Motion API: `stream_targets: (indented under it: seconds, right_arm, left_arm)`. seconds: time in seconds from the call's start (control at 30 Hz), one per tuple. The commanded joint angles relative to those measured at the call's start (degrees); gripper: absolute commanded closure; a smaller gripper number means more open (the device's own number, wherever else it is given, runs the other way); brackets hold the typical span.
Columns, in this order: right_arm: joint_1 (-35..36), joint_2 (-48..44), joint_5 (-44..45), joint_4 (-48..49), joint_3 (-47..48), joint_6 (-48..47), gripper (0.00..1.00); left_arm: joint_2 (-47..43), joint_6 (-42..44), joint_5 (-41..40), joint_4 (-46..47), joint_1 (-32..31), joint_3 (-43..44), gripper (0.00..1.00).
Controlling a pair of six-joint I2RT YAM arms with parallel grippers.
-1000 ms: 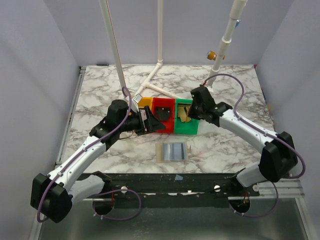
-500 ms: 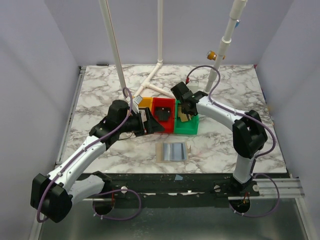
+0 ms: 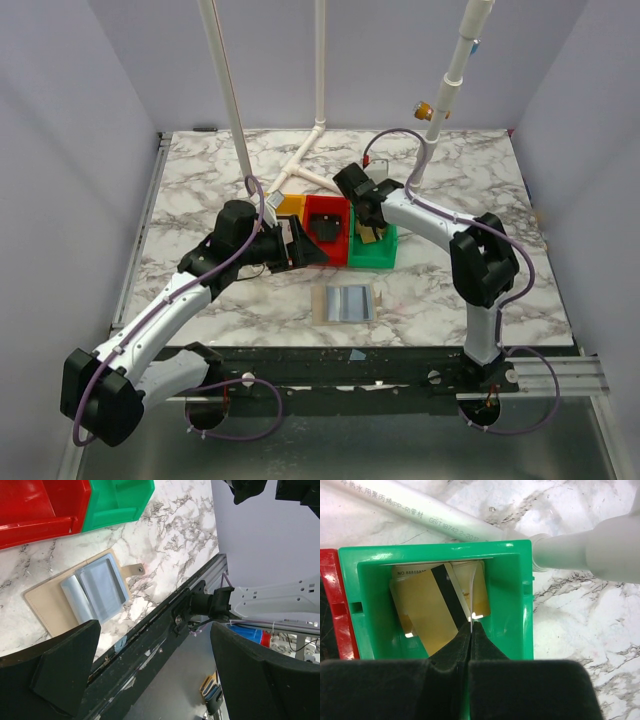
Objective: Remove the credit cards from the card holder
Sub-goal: Place the credit card in the storage box.
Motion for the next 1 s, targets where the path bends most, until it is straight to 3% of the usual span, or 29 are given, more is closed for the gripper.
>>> stream_targets:
  seconds: [0.0,0.2,0.43,0.47,0.5,0.73,0.97]
  right_arm:
    - [0.41,2.22,1.4,-0.69,1.82,-0.77,0.99]
    - [0.4,3.63,0.73,-0.27,2.39,-0.8,0.99]
    - [0.36,4.55,0.08,0.02,3.68,-0.89,0.9]
    - [0.48,-10.0,0.03,-0.06,3.87,-1.03,0.88]
    - [0.5,4.3,0.03,-0.07,4.16,-1.02,0.86]
    - [1.02,4.86,-0.09,-0.42,4.98,-1.05,0.71]
    - [1.38,3.17,-1.22,-0.51,5.66,-0.96,0.64]
  left_arm:
    - [-1.35,0.28,-0.98,0.46,0.28,-0.32,0.05]
    - [-1.69,0.08,-1.03,0.63,0.28,-0.71,0.05]
    - [-1.89,-0.01,-1.03,0.63,0.29,-0.81,0.05]
    - [-1.88,-0.01,-1.05,0.63,0.28,-0.81,0.05]
    - [-1.89,-0.02,-1.03,0.61,0.28,-0.85,0.05]
    - [-2.04,-0.1,-1.07,0.51,0.28,-0.81,0.05]
    - [-2.06,-0.22,-1.12,0.52,0.28,-0.85,0.05]
